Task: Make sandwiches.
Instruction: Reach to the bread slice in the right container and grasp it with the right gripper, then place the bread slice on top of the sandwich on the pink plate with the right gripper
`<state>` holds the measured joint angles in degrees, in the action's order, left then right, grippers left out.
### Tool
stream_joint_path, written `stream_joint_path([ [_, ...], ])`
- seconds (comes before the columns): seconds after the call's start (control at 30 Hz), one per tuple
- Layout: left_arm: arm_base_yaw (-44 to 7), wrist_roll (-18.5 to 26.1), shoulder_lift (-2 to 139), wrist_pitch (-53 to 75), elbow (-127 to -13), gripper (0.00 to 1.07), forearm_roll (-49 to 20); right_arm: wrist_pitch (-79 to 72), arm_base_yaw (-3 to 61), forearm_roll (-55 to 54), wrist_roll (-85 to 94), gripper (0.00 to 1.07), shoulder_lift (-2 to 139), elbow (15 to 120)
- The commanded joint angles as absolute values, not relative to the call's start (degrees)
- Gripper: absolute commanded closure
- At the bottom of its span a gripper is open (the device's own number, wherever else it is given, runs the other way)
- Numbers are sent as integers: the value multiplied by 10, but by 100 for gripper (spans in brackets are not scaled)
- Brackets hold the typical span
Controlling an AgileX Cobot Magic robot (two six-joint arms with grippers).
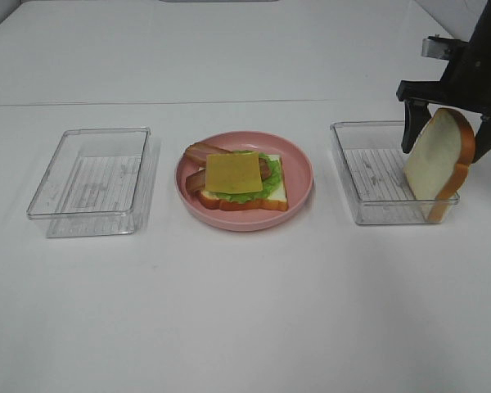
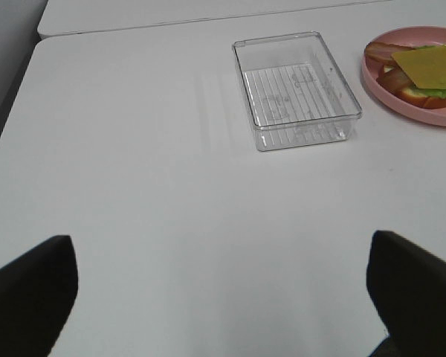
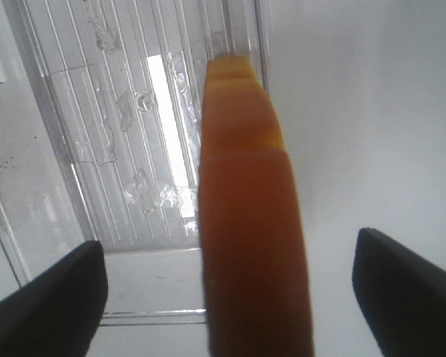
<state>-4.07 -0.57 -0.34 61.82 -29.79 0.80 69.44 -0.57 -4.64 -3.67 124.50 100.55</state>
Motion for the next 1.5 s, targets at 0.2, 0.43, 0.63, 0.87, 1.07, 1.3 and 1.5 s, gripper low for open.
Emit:
stream_joint_path([
  [0.2,-44,-6,-12,616,-297,9,10,739,-9,-43,-33,66,1240,1007],
  [0.43,-44,-6,-12,616,-297,9,10,743,-9,-21,-34,103,1240,1007],
  [0.63,-44,-6,-12,616,-297,9,10,747,-7,-26,-34,103,1240,1007],
  [0.87,-44,-6,-12,616,-297,9,10,747,-7,-27,-37,107,1235,1007],
  [1.07,-44,-6,-12,616,-297,9,10,761,-7,-30,-65,107,1169,1007],
  [1.3,-44,-6,-12,616,-297,9,10,756,-7,-92,-30,107,1082,1007],
  [1.5,-44,-6,-12,616,-297,9,10,713,-7,-309,63,107,1065,977],
])
